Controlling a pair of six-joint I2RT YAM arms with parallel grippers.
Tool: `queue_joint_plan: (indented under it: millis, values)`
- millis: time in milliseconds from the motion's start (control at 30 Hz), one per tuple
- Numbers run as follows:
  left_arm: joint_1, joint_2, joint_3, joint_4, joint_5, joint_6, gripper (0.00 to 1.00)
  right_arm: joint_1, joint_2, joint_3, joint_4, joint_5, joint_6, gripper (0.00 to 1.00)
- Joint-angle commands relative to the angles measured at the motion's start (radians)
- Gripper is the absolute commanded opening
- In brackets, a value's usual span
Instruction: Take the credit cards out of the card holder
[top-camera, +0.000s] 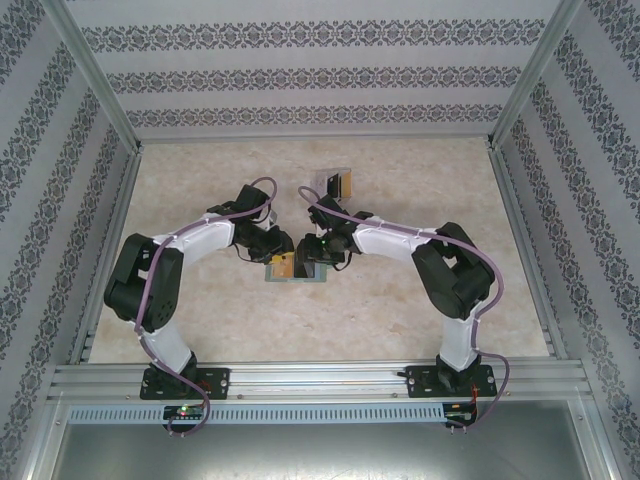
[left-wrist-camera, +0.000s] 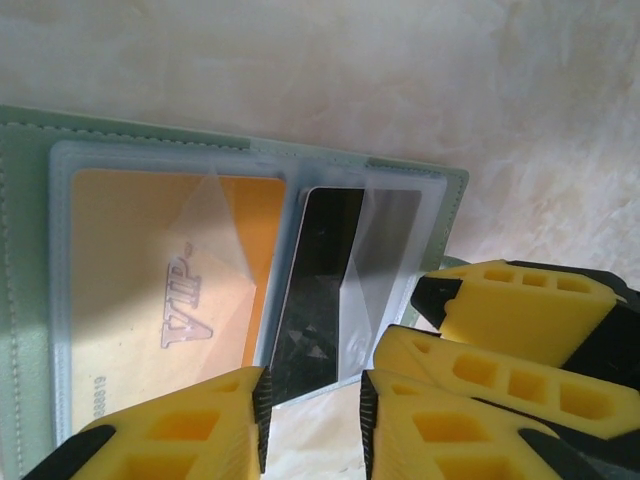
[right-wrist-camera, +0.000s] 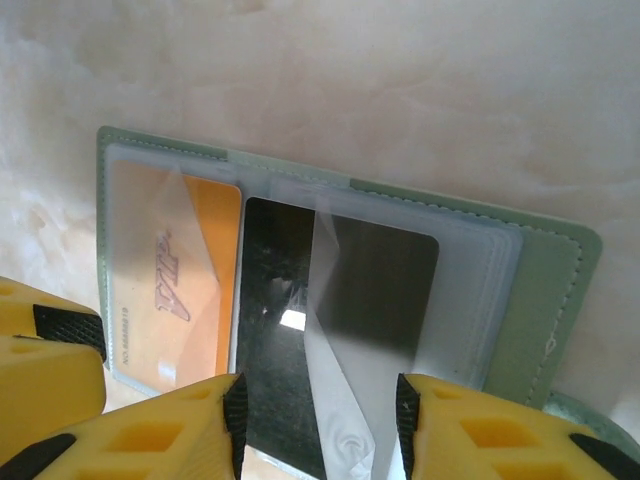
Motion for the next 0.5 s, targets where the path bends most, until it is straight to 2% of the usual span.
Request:
queue_joint_plan:
  millis: [0, 233, 467]
  values:
    - [-0.007, 0.034, 0.004, 0.028, 0.028, -0.005, 0.29, 0.006, 0.03, 0.036, -0.047, 0.007, -0.007, 0.45]
    - [-0.011, 0.065, 0.001, 0.048, 0.049, -0.012, 0.24, 0.005, 0.049, 0.046, -0.063, 0.009, -0.012, 0.45]
    - [-0.014, 0.074, -0.008, 0.069, 0.058, -0.019, 0.24, 0.004, 0.069, 0.049, -0.069, 0.002, -0.015, 0.44]
